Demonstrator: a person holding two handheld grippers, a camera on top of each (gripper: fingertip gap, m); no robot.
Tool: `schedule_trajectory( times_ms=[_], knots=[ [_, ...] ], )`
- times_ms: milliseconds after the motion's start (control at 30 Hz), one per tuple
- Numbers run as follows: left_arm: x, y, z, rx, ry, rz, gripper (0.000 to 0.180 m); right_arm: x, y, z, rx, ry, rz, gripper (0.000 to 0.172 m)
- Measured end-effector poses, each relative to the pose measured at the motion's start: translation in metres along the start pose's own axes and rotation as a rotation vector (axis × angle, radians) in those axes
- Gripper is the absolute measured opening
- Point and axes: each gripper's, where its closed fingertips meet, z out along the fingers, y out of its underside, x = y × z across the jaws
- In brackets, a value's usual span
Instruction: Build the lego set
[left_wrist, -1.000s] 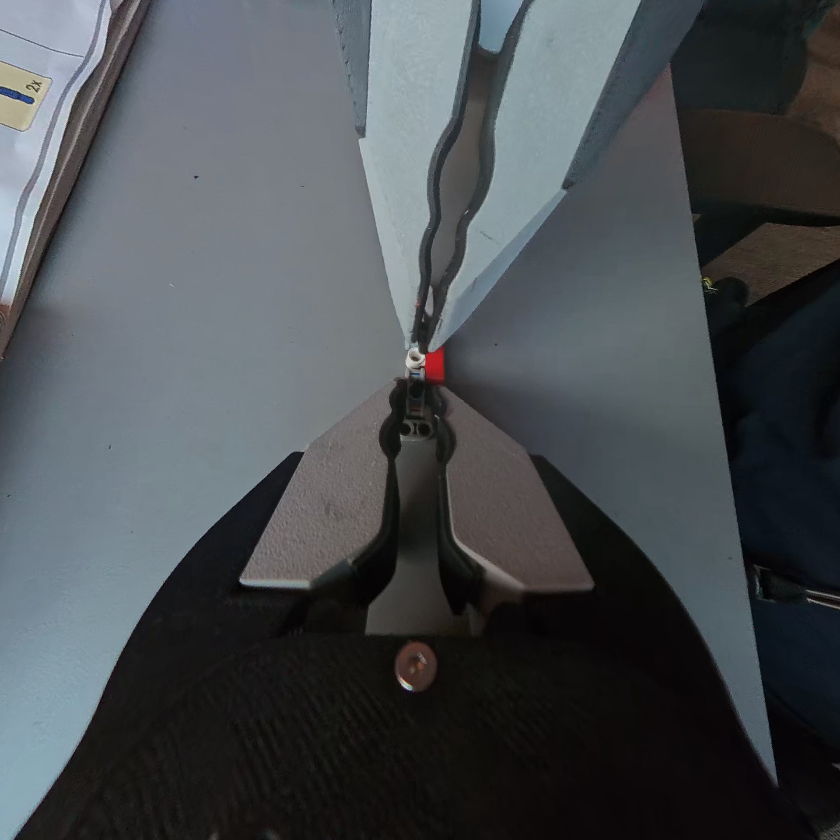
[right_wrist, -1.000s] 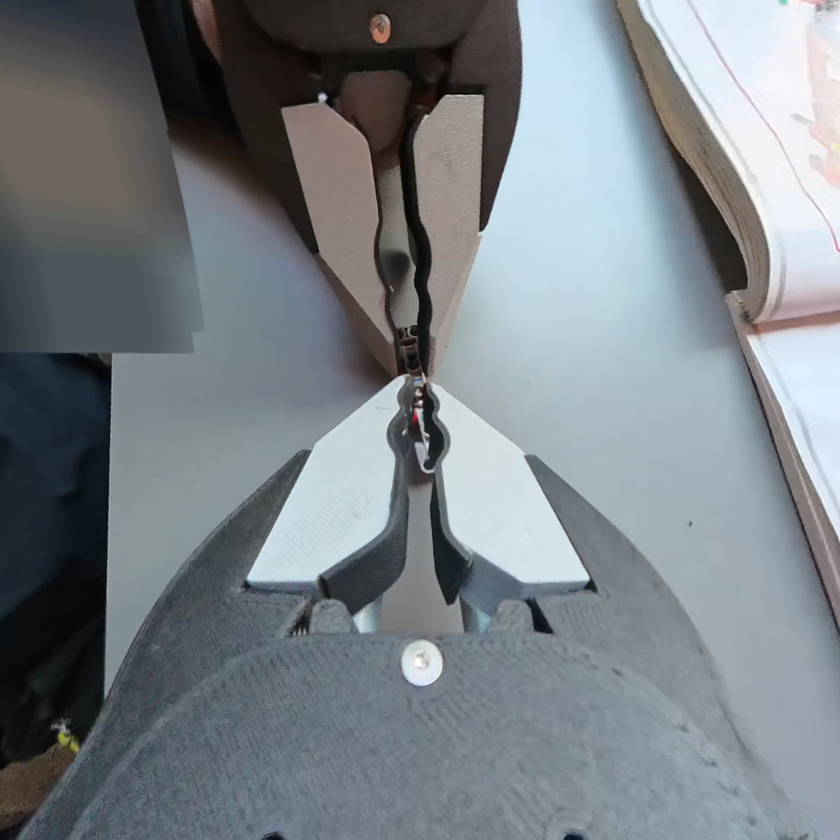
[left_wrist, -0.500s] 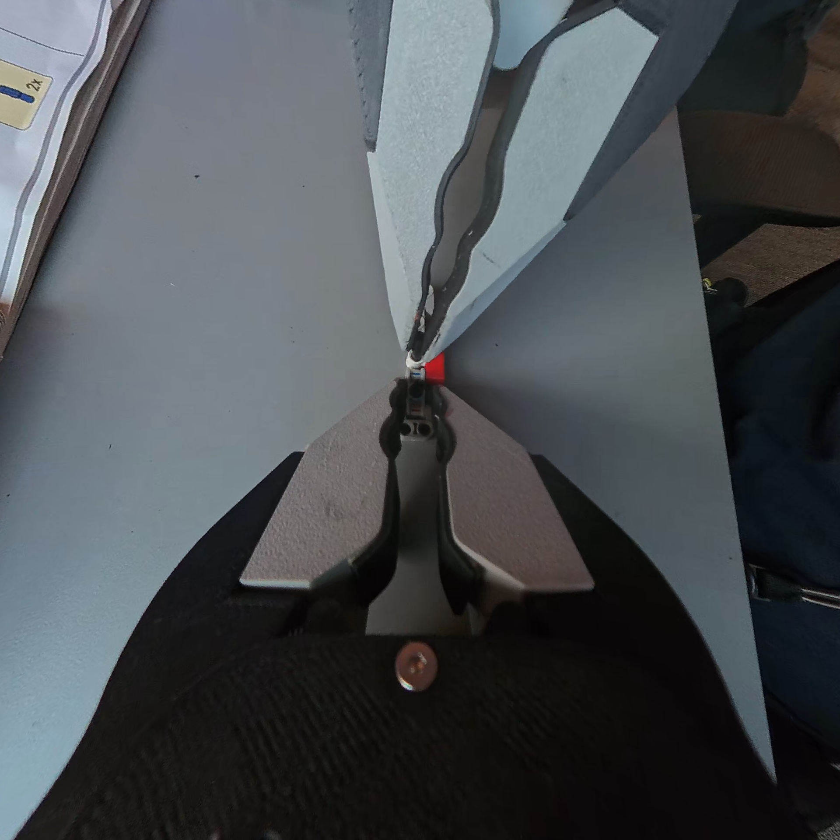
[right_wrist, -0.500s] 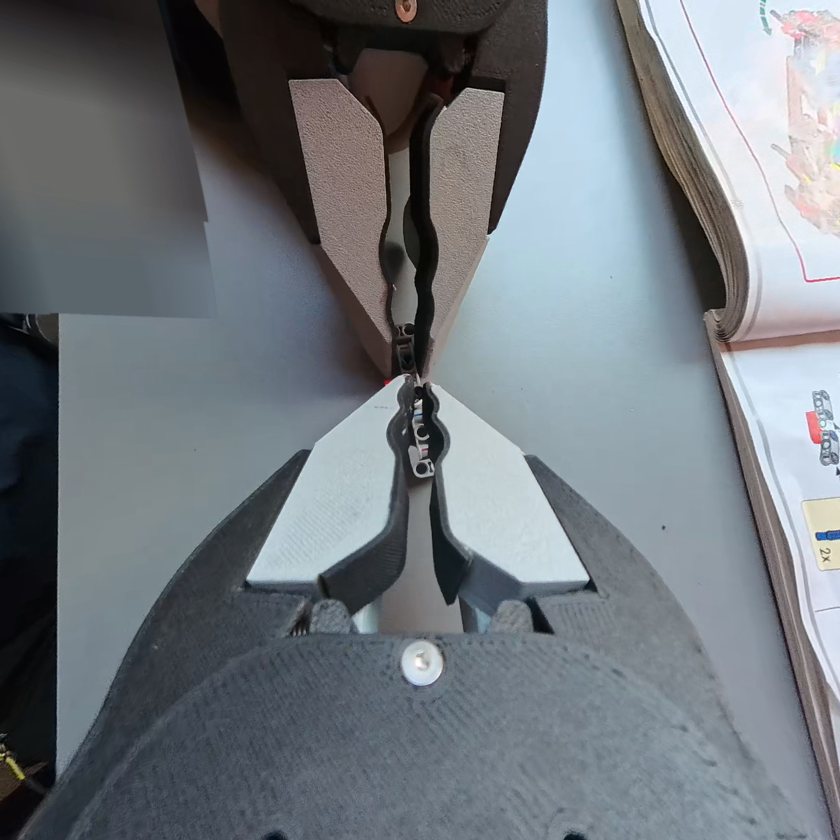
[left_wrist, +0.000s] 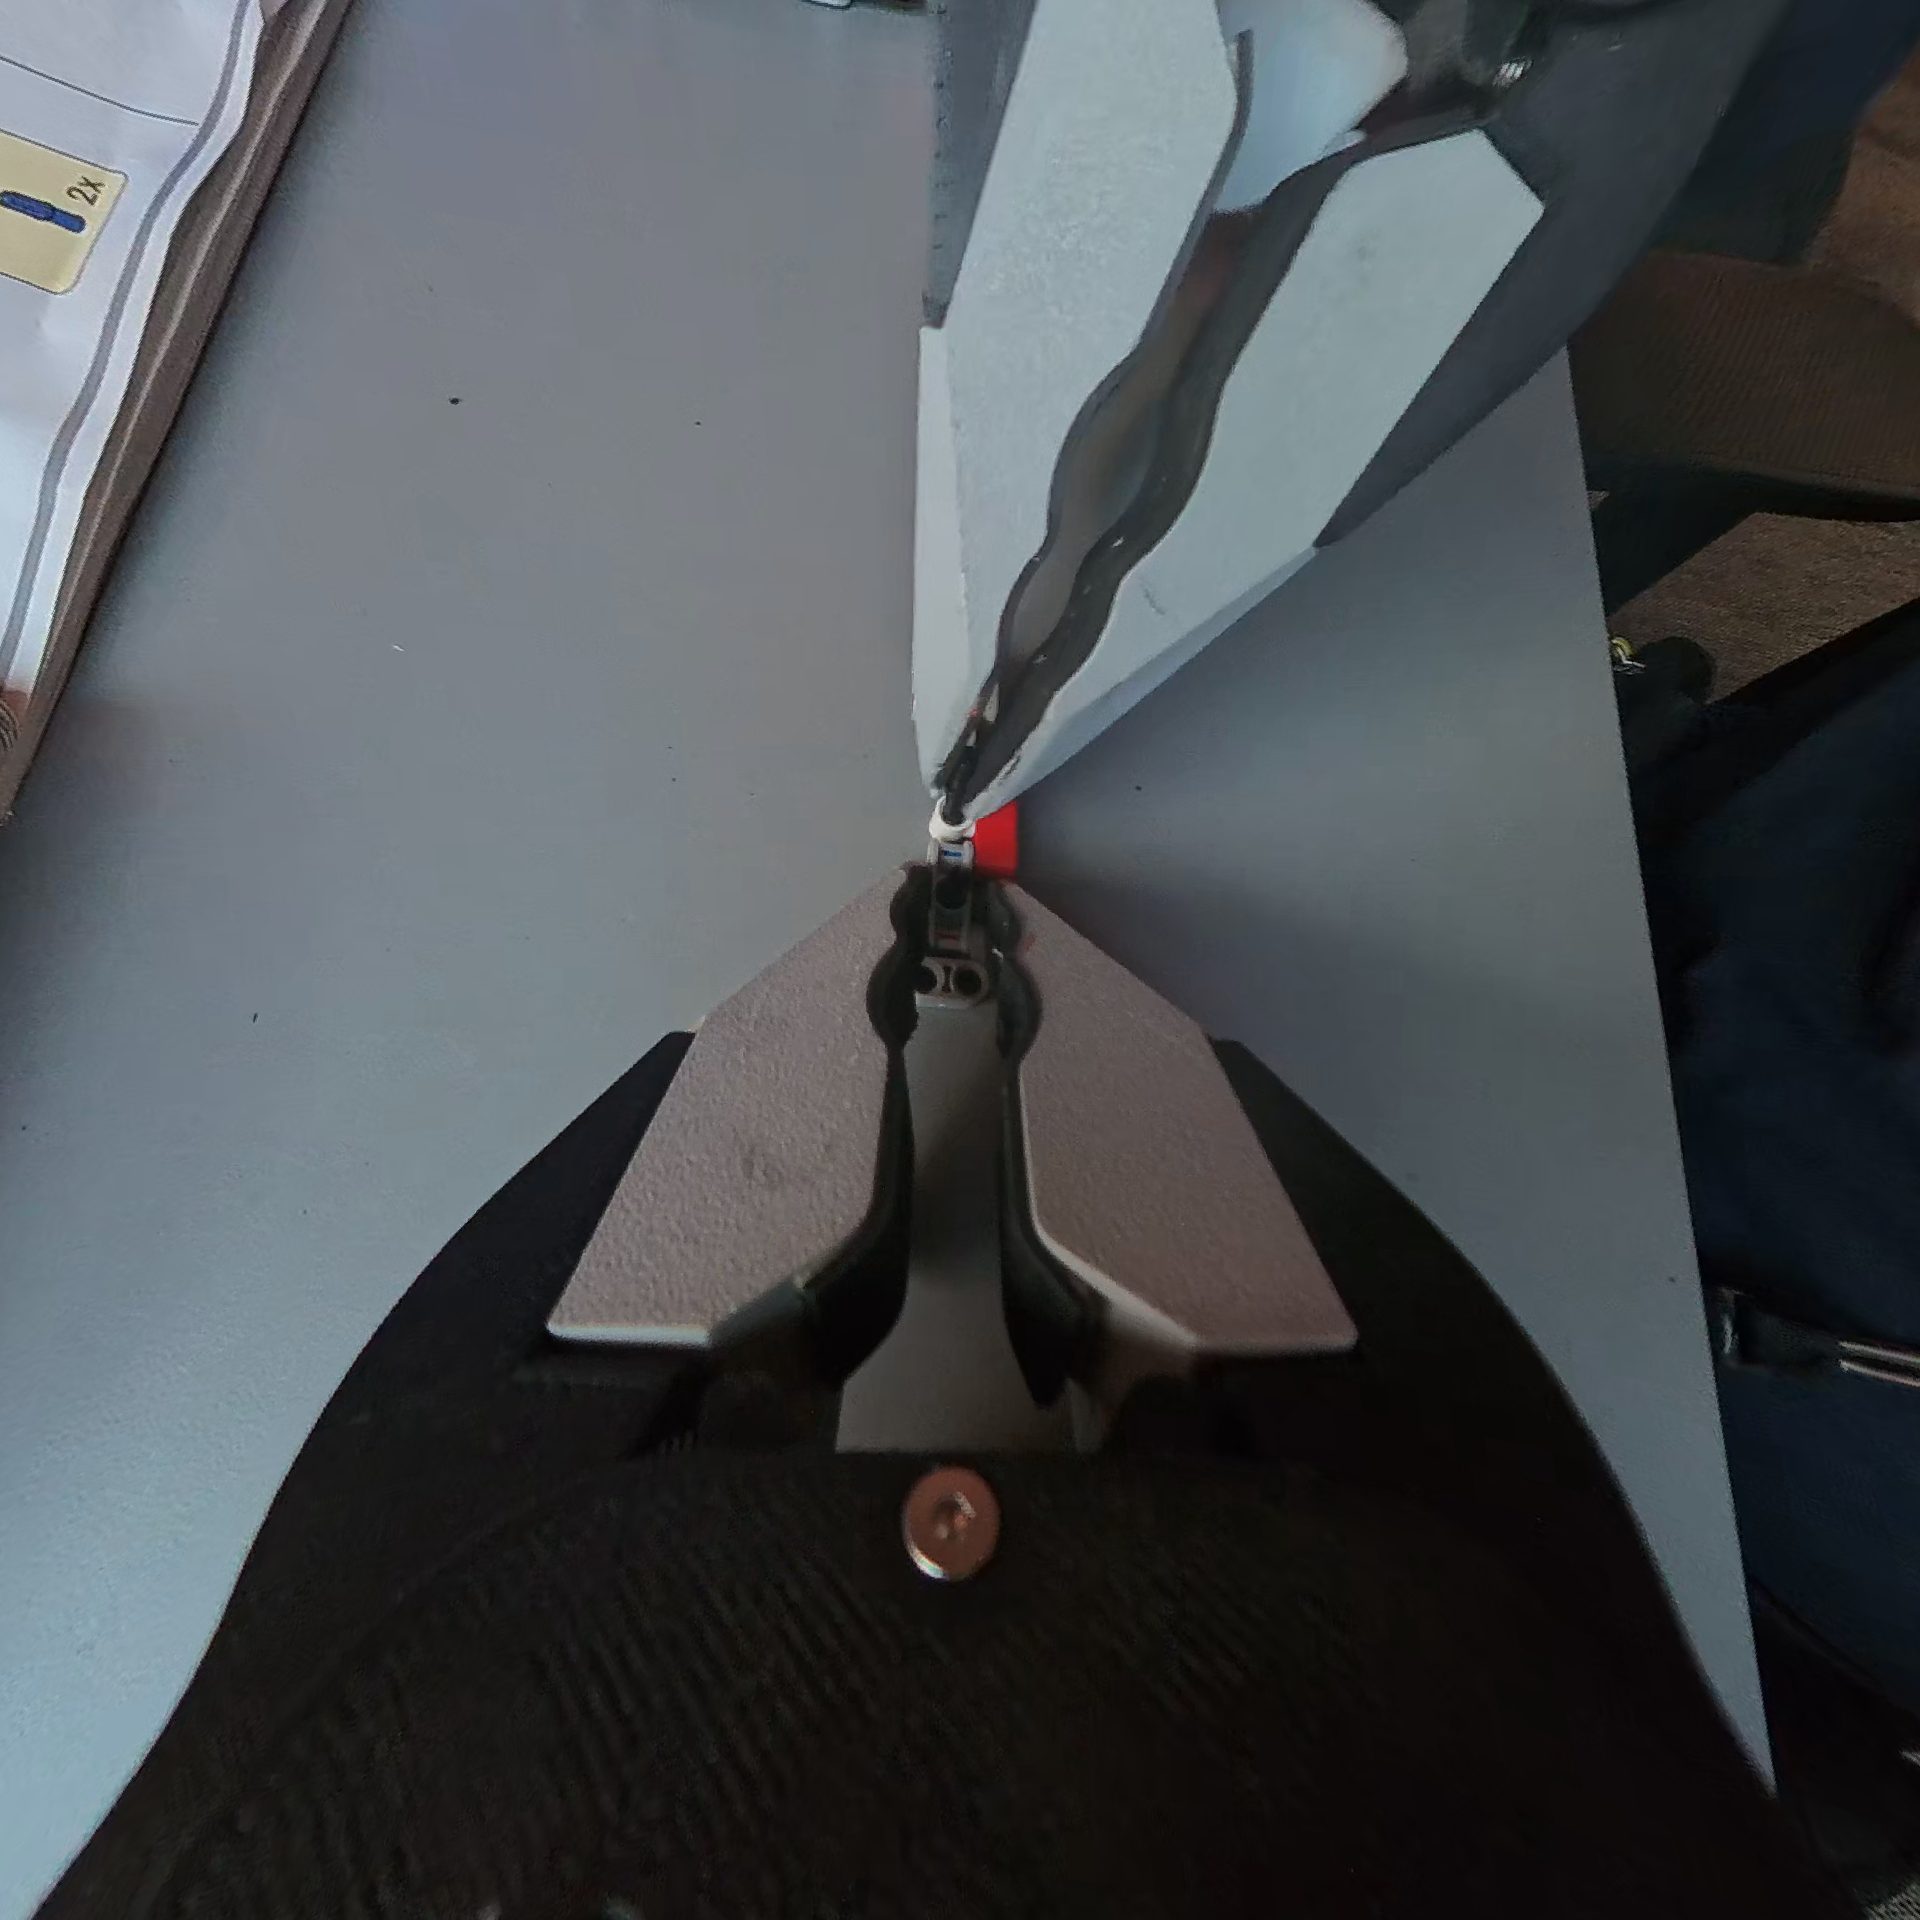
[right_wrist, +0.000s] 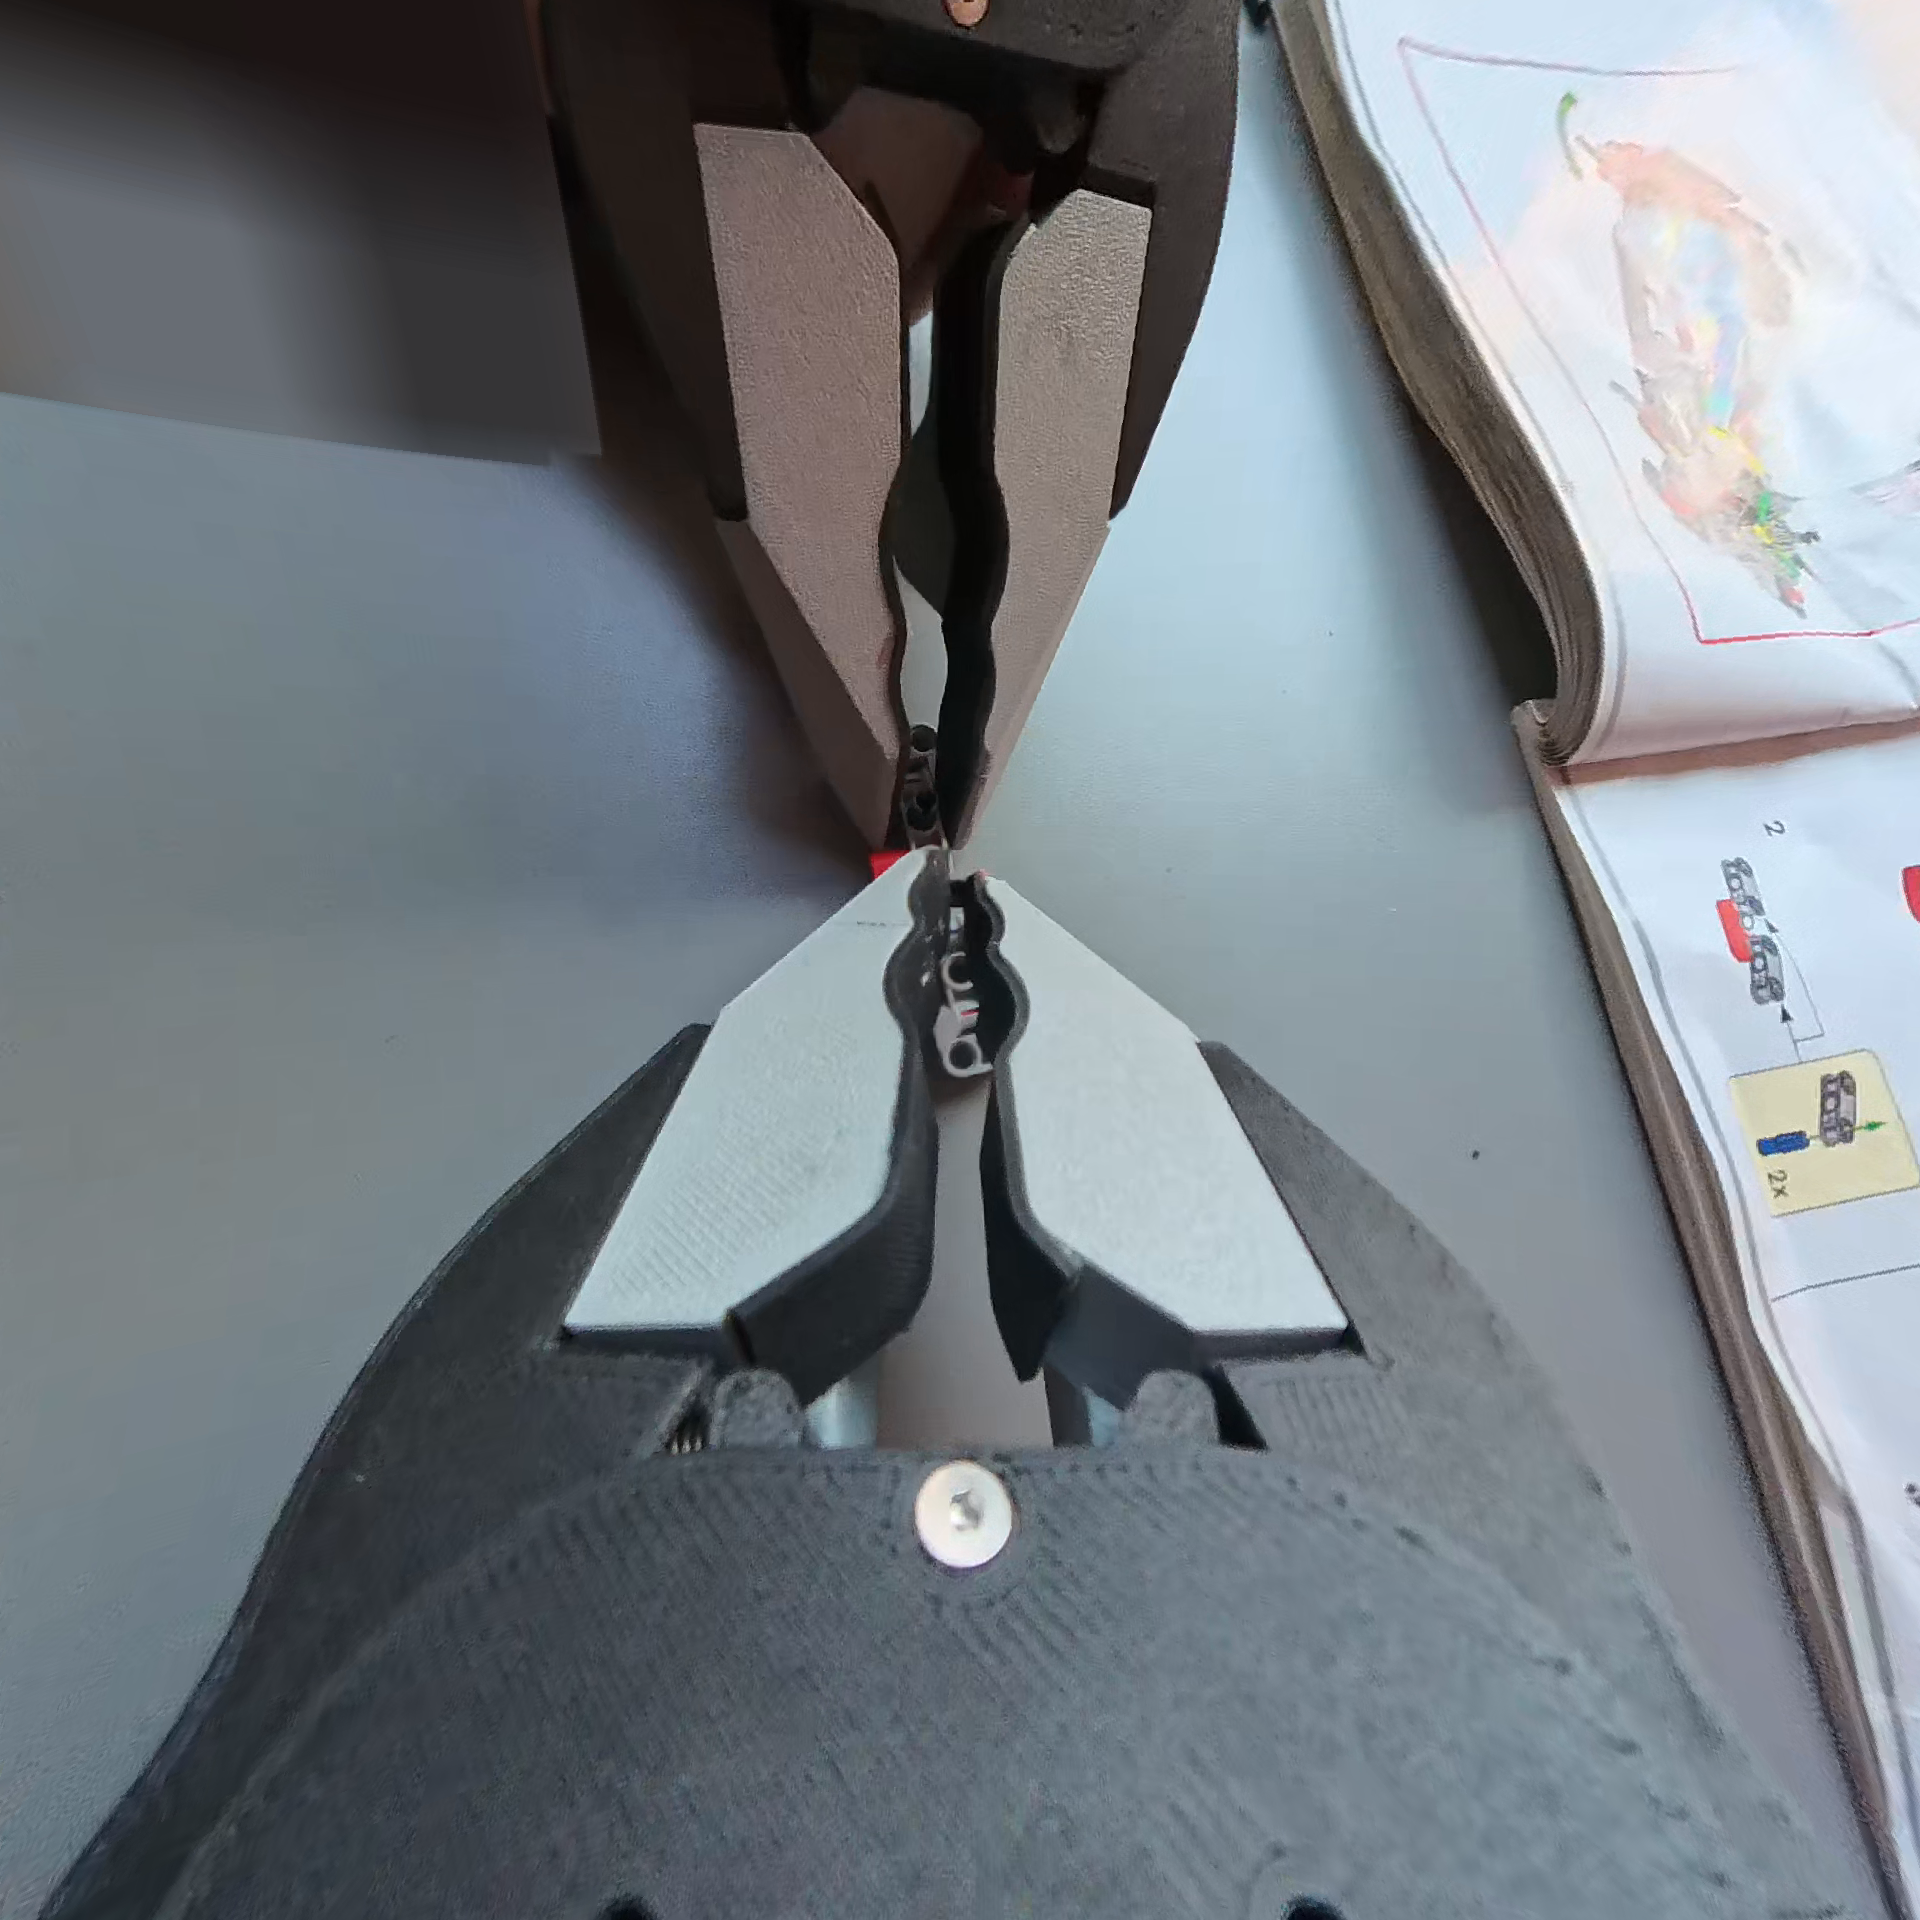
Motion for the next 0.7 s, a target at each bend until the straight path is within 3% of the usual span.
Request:
schedule_trajectory(
  times_ms=[167,300,500,600,700],
  knots=[
    [0.0000,0.0000,-0.0002,0.000,0.005,-0.006,0.008,0.0004,-0.0023,0.0058,-0.133,-0.016,-0.171,0.001],
    [0.0018,-0.0011,0.0011,0.002,0.007,0.003,0.008,-0.0024,0.0047,-0.0018,-0.136,-0.062,-0.106,0.000],
    [0.0033,-0.0012,0.0019,0.000,0.014,0.006,0.008,-0.0063,0.0054,0.0017,-0.203,-0.041,-0.224,0.000],
    [0.0040,-0.0017,0.0024,0.000,0.011,0.010,0.008,-0.0063,0.0044,0.0014,-0.144,-0.073,-0.110,0.000],
    [0.0029,-0.0020,0.0016,0.005,0.010,0.000,0.008,-0.0057,0.0001,0.0011,-0.037,-0.154,0.117,0.002]
  ],
)
